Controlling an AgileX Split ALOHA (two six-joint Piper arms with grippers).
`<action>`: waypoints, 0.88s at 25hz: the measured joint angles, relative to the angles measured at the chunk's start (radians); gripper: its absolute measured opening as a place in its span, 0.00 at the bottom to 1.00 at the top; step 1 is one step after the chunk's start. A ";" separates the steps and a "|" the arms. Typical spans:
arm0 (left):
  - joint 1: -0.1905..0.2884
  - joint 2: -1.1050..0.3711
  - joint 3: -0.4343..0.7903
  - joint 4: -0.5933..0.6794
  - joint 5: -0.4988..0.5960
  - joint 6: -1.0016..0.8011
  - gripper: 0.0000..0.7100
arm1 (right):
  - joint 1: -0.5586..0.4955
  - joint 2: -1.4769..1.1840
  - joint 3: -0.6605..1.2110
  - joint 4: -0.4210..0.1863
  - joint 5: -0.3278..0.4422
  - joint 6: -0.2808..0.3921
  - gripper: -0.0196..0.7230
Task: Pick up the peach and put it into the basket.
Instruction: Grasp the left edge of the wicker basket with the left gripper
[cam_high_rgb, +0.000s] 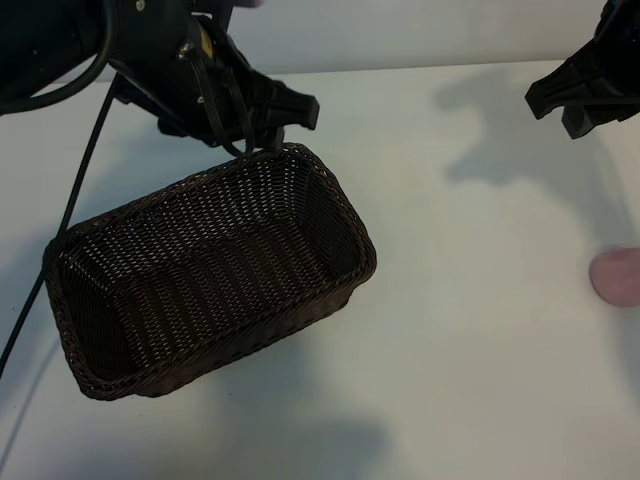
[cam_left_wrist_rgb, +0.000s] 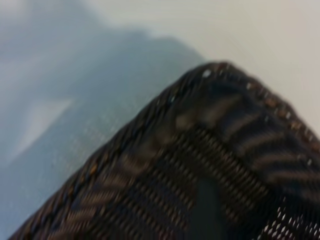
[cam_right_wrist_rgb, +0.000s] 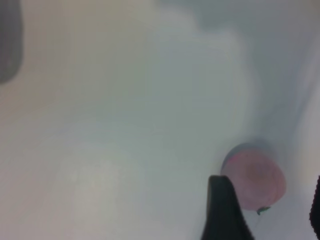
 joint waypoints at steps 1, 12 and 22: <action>0.000 -0.001 0.000 0.020 0.020 -0.027 0.78 | 0.000 0.000 0.000 0.000 0.000 0.000 0.59; 0.000 -0.137 0.013 0.251 0.250 -0.277 0.78 | 0.000 0.000 0.000 0.000 0.000 0.000 0.59; 0.000 -0.324 0.018 0.340 0.276 -0.331 0.78 | 0.000 0.000 0.000 0.000 0.000 0.000 0.59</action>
